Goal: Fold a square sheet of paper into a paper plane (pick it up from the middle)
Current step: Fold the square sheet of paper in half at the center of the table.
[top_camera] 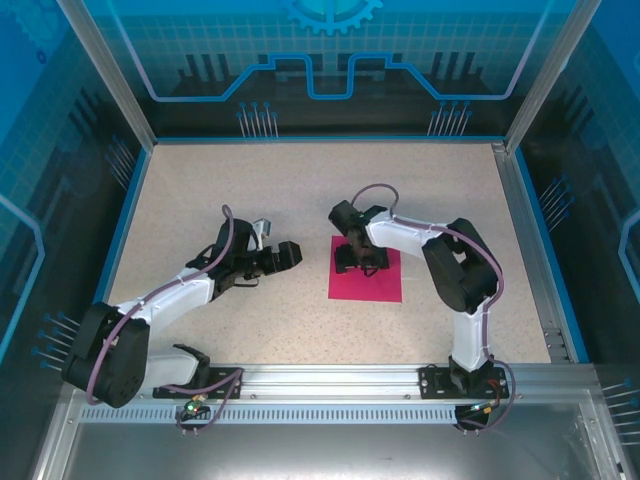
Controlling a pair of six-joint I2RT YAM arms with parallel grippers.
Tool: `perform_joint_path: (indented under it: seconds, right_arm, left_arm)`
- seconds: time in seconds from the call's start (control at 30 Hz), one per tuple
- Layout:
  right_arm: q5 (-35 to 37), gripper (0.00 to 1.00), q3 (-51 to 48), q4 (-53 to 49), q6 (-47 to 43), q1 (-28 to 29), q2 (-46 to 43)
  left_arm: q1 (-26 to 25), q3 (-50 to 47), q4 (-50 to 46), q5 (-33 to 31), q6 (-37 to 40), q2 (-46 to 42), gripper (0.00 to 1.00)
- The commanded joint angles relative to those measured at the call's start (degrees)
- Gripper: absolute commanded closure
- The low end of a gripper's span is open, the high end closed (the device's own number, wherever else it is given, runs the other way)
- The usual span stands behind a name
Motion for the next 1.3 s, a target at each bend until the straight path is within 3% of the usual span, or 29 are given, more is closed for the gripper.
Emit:
perform_joint_path:
  seconds: [0.0, 0.47, 0.67, 0.83, 1.0, 1.27]
  right_arm:
    - [-2.94, 0.19, -4.87, 2.90, 1.90, 1.37, 8.60]
    - [-3.29, 0.40, -4.89, 2.07, -0.80, -0.19, -1.34]
    - [-4.02, 0.61, -4.79, 1.50, -1.43, -0.60, -5.29]
    - [-4.87, 0.73, -5.74, 1.59, -1.35, -0.65, -9.93]
    - [-8.46, 0.74, -7.17, 3.28, -1.26, -0.74, -15.69]
    - [-26.71, 0.69, -10.83, 16.69, 1.88, -1.30, -25.94]
  left_arm:
    - [-0.36, 1.05, -1.14, -0.88, 1.57, -1.14, 0.02]
    - [-0.41, 1.13, -1.66, -1.05, 1.40, -2.02, 0.01]
    - [-0.36, 0.99, -2.36, -1.21, 1.49, -3.16, 0.01]
    - [-0.38, 0.87, -3.09, -1.83, 1.41, -4.25, 0.01]
    - [-0.43, 1.04, -3.63, -2.18, 1.45, -4.97, 0.02]
    - [-0.40, 1.53, -4.55, -2.64, 0.91, -6.66, 0.01]
